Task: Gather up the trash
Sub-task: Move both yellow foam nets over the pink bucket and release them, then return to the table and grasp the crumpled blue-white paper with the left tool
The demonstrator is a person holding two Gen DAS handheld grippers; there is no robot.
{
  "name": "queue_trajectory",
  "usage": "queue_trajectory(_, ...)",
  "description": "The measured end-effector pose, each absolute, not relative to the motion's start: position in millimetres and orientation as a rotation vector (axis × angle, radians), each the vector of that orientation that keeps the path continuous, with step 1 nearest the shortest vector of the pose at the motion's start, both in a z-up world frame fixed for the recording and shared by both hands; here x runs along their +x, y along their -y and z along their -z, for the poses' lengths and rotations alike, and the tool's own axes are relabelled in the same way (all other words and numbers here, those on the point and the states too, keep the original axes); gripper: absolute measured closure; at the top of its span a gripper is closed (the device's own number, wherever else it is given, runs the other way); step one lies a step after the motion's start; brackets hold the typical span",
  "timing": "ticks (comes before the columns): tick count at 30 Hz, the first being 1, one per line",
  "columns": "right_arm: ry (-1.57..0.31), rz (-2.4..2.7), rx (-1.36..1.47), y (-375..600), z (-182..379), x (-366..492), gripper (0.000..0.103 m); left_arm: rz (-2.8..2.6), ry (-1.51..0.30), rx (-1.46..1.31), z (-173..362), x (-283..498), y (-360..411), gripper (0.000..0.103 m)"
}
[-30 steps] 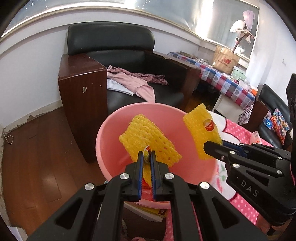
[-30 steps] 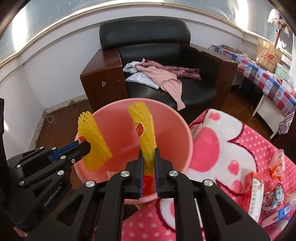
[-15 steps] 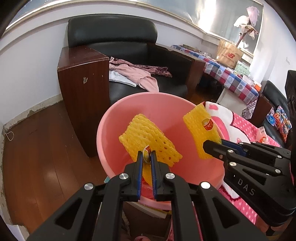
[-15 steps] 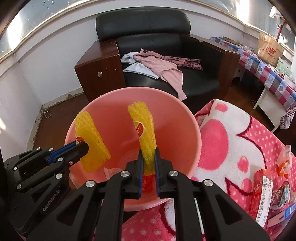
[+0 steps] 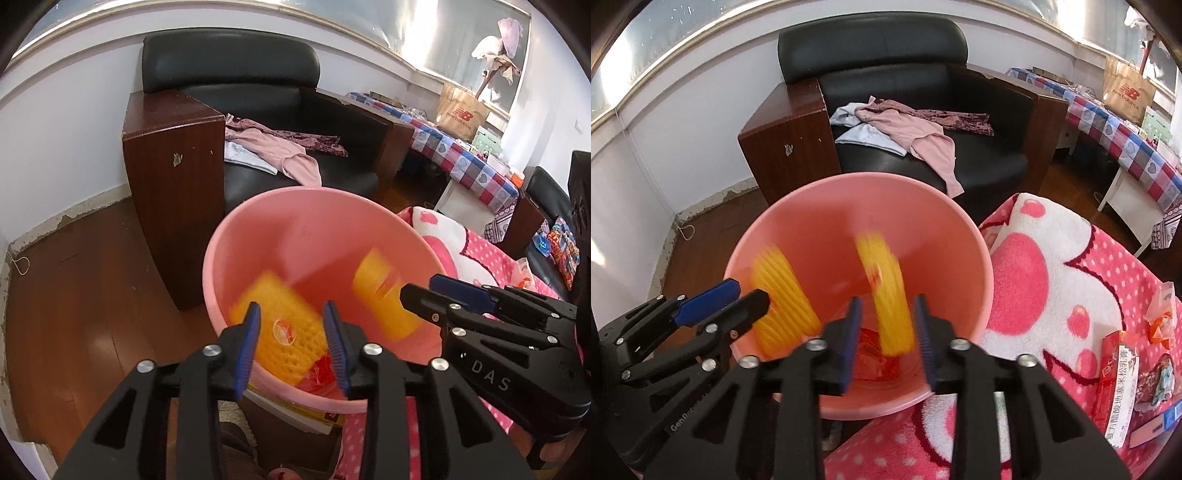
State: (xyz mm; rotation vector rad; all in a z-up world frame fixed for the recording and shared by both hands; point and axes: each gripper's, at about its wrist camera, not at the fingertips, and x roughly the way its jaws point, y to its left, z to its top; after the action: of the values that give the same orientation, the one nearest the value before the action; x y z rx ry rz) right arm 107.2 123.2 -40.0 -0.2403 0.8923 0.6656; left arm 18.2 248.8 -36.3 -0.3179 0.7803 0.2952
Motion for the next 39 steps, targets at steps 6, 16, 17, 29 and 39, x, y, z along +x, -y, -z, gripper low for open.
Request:
queue_trajectory(6, -0.879, -0.666, -0.219, -115.9, 33.9, 107.1, 0.07, -0.29, -0.764, -0.314, 29.3, 14.3, -248.6, 0.066)
queue_trajectory(16, -0.85, -0.646, -0.19, -94.0, 23.8, 97.8, 0.07, -0.278, -0.738, -0.303, 15.3, 5.5, -238.3, 0.064)
queue_trajectory(17, -0.846, -0.642, -0.189, -90.6, 23.0, 95.9, 0.07, -0.274, -0.734, -0.303, 13.3, 4.1, -235.5, 0.064)
queue_trajectory(29, -0.824, -0.564, -0.135, -25.0, 11.5, 79.9, 0.07, -0.205, -0.715, -0.287, -1.9, -2.4, -199.6, 0.064)
queue_trajectory(39, -0.815, -0.446, -0.067, 59.7, 5.1, 71.5, 0.07, -0.103, -0.733, -0.251, -7.4, 8.3, -146.2, 0.064)
